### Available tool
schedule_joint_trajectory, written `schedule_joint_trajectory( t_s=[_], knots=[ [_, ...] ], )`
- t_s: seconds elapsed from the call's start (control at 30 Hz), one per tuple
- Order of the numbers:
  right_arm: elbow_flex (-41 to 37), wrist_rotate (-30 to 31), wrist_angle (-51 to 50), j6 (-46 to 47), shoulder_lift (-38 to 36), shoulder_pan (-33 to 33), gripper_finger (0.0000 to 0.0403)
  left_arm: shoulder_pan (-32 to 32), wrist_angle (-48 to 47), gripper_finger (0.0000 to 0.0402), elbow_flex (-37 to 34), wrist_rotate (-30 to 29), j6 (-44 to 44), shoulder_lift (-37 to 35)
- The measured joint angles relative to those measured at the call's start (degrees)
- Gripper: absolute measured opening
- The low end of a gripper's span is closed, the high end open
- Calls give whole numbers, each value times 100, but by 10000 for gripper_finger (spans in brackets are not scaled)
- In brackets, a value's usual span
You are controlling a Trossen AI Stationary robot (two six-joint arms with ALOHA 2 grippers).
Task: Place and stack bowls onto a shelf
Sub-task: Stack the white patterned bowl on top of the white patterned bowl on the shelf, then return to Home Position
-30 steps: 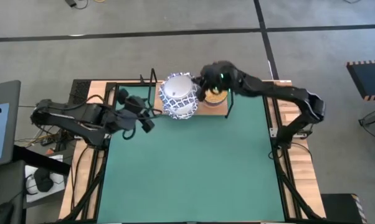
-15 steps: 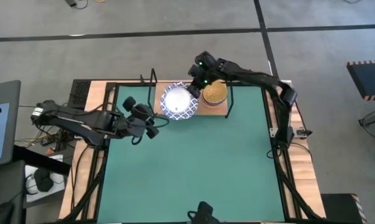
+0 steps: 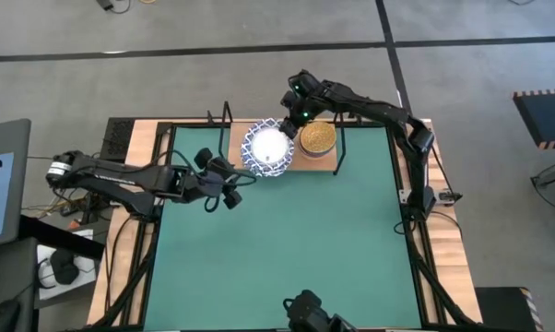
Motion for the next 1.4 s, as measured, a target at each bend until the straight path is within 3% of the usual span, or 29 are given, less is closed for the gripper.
schedule_joint_trajectory(
  t_s=[0.2, 0.33, 0.6, 0.8, 1.0, 1.13, 1.4],
  knots=[
    [0, 21, 208, 0, -126, -8, 205, 95, 900, 153, -211, 591, 466, -4],
    [0, 129, 380, -8, -311, 0, 231, 104, 1570, 153, -422, 899, 788, 80],
    [0, 232, 330, -394, -448, 138, 213, 169, 2214, 153, -637, 841, 1129, 555],
    [-11, 771, 76, -712, -526, 423, 188, 187, 2376, 153, -645, 895, 1319, 1284],
    [1, 848, -431, -885, -1436, 483, 167, 488, 3188, 153, -635, 913, 1666, 2095],
    [0, 1066, -697, -925, -2103, 560, 160, 862, 3406, 153, -559, 1282, 1831, 2447],
    [-478, 1511, -933, -786, -3245, 810, 159, 1575, 3292, 153, -514, 1321, 1938, 2533]
  ],
)
